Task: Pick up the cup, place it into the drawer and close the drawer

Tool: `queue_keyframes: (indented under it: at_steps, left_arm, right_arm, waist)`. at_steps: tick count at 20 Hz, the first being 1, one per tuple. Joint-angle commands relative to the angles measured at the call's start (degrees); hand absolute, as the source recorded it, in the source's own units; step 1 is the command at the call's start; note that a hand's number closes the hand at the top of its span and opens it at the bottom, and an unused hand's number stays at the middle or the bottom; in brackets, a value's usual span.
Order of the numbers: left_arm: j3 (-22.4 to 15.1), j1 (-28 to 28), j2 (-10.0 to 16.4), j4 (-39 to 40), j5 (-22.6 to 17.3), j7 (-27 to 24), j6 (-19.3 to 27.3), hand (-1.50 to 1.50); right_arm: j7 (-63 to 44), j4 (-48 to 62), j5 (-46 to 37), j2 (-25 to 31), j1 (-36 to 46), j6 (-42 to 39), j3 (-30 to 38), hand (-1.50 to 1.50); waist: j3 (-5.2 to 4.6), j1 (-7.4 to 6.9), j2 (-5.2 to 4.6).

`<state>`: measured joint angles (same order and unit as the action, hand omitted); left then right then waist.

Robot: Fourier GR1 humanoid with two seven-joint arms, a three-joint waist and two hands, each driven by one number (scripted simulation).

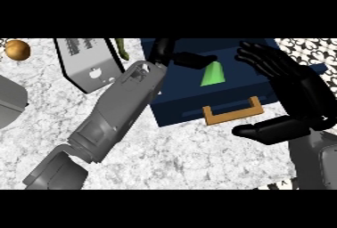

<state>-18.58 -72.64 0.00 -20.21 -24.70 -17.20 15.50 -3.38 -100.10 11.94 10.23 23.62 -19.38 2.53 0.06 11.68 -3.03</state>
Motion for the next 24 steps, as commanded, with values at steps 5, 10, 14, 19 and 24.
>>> queue_keyframes:
  at_steps: [5, 10, 14, 19, 24]
  left_arm:
    - [1.84, 1.46, 0.00, -5.36, -9.28, -8.82, -0.37, -1.50]
    - [3.71, -1.36, 0.00, -2.67, -11.14, -9.93, 3.24, -1.50]
    - [3.37, 0.70, 0.00, -1.31, -12.17, -12.22, 1.76, -1.50]
    - [4.48, 1.16, 0.00, -2.63, -13.92, -12.17, -0.01, -1.50]
    - [4.73, 7.19, 0.46, -5.54, -13.91, -15.92, -1.21, -1.50]
  right_arm:
    - [-3.61, 0.53, 7.68, 3.10, -1.30, -14.10, -7.63, 1.50]
    - [-9.10, -1.73, -0.97, 9.40, -2.33, -17.93, -13.78, 1.50]
    - [-7.20, -1.67, -10.41, 14.26, -2.47, -17.07, -11.40, -1.50]
    - [-0.52, 4.44, -27.97, 10.50, -7.05, -8.17, -17.62, -1.50]
    - [4.28, 18.72, -37.21, 7.86, -6.96, -2.94, -23.53, -1.50]
  waist:
    - [-0.07, -0.71, 0.88]
    - [-0.12, -3.81, 1.61]
    - [-0.05, -6.73, 1.86]
    - [0.01, -10.20, 2.28]
    - [-0.01, -13.00, 2.59]
